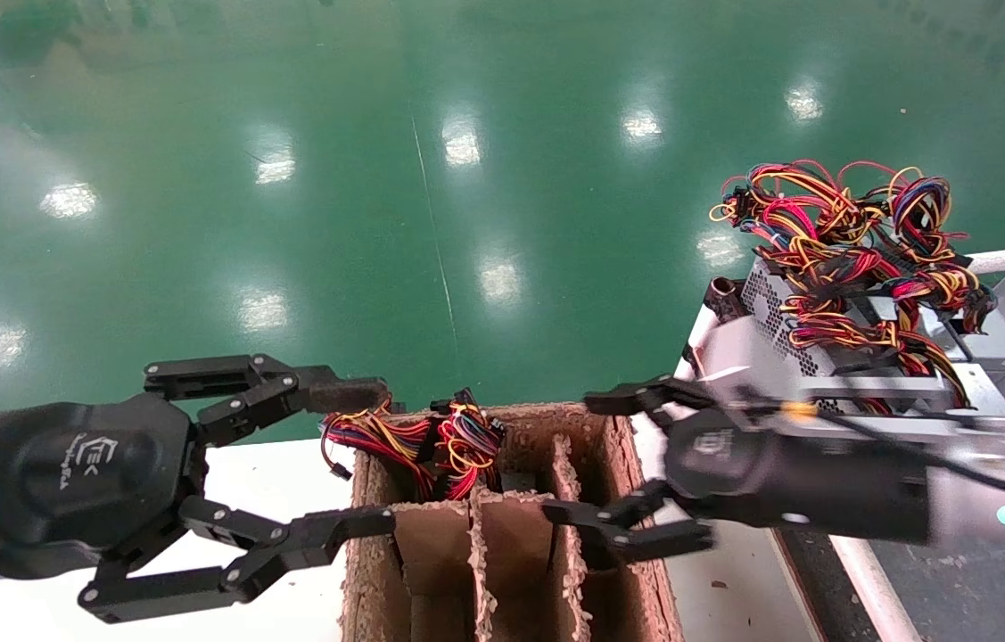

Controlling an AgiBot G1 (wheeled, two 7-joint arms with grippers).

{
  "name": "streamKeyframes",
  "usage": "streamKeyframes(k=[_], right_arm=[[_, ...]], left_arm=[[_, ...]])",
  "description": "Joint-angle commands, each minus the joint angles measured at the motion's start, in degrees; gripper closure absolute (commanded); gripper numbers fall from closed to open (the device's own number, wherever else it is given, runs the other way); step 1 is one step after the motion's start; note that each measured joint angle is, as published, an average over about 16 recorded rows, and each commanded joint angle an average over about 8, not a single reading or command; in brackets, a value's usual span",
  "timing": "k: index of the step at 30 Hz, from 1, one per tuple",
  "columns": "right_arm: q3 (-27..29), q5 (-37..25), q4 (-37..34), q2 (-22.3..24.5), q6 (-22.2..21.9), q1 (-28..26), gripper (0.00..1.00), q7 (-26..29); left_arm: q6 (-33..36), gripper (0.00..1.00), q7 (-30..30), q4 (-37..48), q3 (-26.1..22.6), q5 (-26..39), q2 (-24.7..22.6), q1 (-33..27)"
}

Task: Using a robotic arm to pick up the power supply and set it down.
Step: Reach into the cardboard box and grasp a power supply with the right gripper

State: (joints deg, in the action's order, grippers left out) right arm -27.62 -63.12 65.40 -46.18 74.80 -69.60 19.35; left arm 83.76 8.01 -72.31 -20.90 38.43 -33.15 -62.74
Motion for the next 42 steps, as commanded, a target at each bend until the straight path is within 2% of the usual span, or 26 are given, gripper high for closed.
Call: streamKeyframes(k=[1,2,3,9,16,29,42], right_arm=[[-1.68,-2.74,-1.63,-2.29,-1.07,-1.29,0.91,0.81],[-2.17,-3.48,-2.71,-3.34,-1.42,-1.72,0.99,0.72],[-2.63,-4.12,-3.8,-4.4,-1.73,-2.11,1.0,0.56],[-4.23,-6.56,-8.82,-9.13,-3.67,-3.35,1.0,-1.1],[-5.13,-8.54,-9.03,-12.02,-6.68,-2.95,1.0,-2.15],[-5.35,-11.2,-3.58,-12.72,-12.51,-0.18,1.0,-2.34],[-5.35,-12.67,-0.57,-12.29,-15.52,1.16,1.0,-0.91]], left_arm=[[0.0,0.0,0.0,0.0,0.0,0.0,0.0,0.0],[0.0,0.0,0.0,0.0,0.0,0.0,0.0,0.0],[0.0,0.0,0.0,0.0,0.0,0.0,0.0,0.0],[0.0,0.0,0.0,0.0,-0.01,0.0,0.0,0.0],[0.0,0.0,0.0,0.0,-0.01,-0.01,0.0,0.0],[-0.01,0.0,-0.01,0.0,-0.02,-0.01,0.01,0.0],[-0.01,0.0,-0.01,0.0,-0.02,-0.01,0.01,-0.01]])
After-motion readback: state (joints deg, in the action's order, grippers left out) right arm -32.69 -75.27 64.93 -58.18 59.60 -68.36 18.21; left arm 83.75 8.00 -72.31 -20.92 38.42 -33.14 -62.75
